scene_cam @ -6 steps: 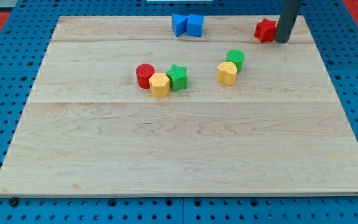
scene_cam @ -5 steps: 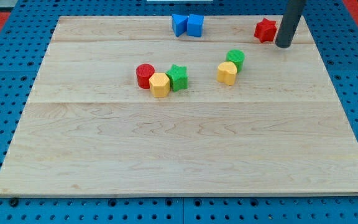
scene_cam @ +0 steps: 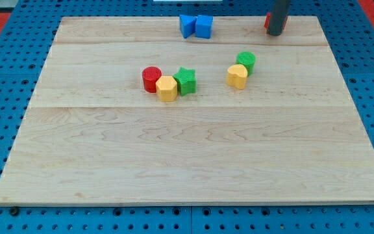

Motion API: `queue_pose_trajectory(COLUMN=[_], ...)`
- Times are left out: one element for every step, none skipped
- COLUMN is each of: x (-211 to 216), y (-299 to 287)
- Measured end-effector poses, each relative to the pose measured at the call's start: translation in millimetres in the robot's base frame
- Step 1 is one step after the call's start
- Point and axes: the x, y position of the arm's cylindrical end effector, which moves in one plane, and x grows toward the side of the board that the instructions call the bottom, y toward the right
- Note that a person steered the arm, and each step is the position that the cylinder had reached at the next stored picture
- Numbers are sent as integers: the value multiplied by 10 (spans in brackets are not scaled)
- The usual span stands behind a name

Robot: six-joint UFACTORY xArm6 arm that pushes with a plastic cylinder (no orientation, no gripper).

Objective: Push the red star towards top

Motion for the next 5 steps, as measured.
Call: queue_pose_trajectory(x=[360, 428, 382, 388, 489], y=[-33, -509, -1196, -1925, -2627])
